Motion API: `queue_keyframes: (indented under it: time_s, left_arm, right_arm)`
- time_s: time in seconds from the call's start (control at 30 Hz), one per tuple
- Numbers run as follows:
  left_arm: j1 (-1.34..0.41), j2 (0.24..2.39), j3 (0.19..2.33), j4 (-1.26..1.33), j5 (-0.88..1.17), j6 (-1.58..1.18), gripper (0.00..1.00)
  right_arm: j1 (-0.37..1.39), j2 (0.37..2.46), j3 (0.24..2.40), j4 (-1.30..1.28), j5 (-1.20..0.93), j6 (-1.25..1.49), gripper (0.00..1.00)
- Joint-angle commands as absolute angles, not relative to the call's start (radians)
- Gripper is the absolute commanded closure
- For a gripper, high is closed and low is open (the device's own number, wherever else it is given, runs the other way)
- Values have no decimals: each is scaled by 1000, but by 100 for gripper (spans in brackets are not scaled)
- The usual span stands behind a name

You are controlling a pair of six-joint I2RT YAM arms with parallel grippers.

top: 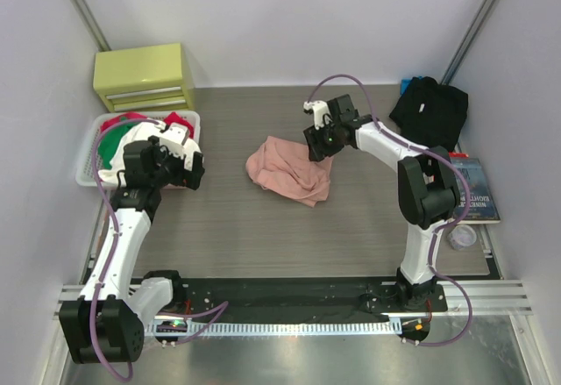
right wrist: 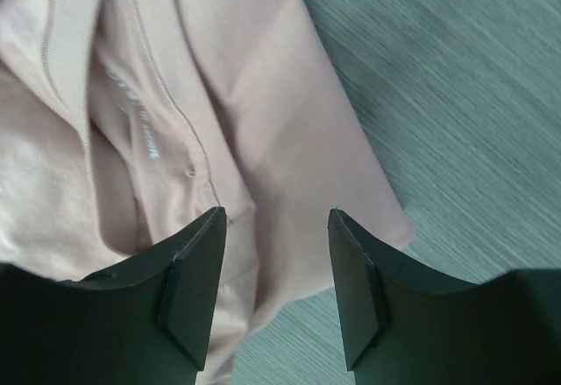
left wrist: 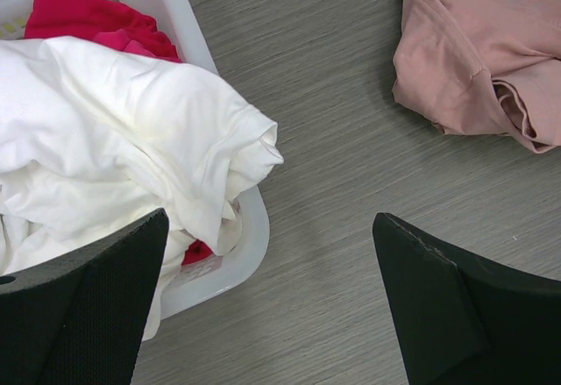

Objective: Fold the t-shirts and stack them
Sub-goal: Fold the long partially folded tshirt into a neat square

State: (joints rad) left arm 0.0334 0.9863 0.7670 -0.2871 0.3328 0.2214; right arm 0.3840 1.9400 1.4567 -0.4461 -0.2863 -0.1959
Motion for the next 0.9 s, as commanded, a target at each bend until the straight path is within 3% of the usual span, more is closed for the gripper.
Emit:
queue_keyframes:
  time_s: [0.0, 0.53, 0.57, 0.6, 0.7, 0.87]
  left_arm:
    - [40, 979, 788, -271, 333, 236, 0]
    - [38, 985, 790, -272, 330, 238, 0]
    - [40, 985, 790, -272, 328, 238, 0]
    - [40, 985, 785, -273, 328, 238, 0]
    - [40, 982, 781, -272, 330, 238, 0]
    - [40, 979, 784, -272, 328, 242, 0]
  right_arm:
    - [377, 1884, 1421, -462, -288, -215, 44]
    - [413, 1853, 1362, -477, -354, -196, 46]
    - [417, 1850, 1362, -474, -350, -196, 49]
    - [422, 1838, 1361, -474, -347, -198, 71]
    - [443, 1819, 1356, -463, -325, -190, 99]
    - [465, 1776, 1347, -465, -344, -176, 99]
